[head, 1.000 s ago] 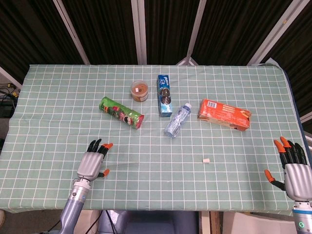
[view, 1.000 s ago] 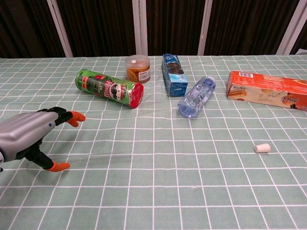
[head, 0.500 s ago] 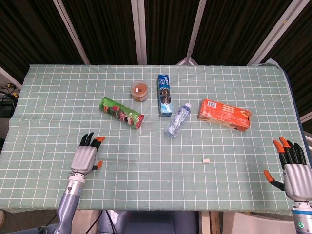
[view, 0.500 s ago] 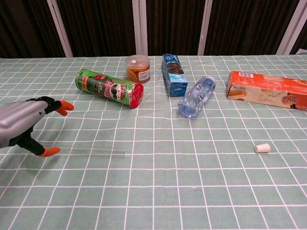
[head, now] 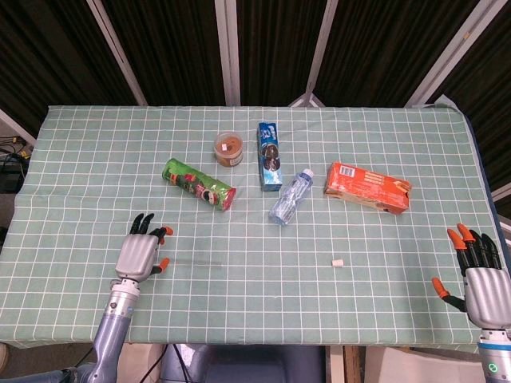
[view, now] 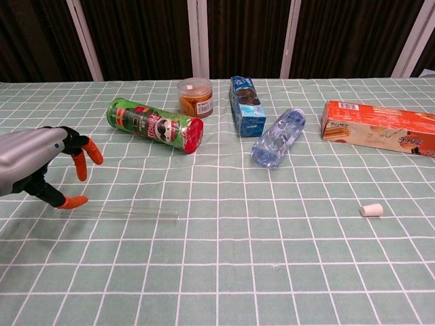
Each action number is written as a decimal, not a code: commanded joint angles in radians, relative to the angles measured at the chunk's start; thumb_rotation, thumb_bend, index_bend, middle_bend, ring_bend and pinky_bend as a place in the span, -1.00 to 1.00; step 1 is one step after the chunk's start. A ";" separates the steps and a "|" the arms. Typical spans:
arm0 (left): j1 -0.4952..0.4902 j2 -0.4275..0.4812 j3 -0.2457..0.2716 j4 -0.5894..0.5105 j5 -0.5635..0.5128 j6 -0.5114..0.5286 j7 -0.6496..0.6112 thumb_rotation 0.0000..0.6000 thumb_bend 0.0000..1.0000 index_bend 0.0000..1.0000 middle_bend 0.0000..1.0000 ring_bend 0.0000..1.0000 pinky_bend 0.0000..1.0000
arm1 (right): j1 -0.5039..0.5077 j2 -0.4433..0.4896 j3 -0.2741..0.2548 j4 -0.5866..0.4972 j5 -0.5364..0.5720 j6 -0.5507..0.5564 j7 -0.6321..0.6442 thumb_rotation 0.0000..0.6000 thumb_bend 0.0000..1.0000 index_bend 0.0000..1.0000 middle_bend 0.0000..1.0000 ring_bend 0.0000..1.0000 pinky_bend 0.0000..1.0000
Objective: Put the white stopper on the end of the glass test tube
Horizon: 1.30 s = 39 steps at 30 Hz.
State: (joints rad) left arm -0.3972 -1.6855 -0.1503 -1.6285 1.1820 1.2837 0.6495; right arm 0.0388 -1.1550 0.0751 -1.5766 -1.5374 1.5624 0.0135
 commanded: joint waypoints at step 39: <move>-0.046 -0.114 0.015 0.034 -0.132 0.001 0.125 1.00 -0.22 -0.04 -0.21 -0.82 -1.00 | 0.001 0.004 0.002 -0.011 0.008 -0.007 0.015 1.00 -0.39 -1.00 -1.00 -1.00 -1.00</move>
State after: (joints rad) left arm -0.4423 -1.7988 -0.1341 -1.5938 1.0540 1.2856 0.7710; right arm 0.0395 -1.1513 0.0770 -1.5871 -1.5290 1.5558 0.0280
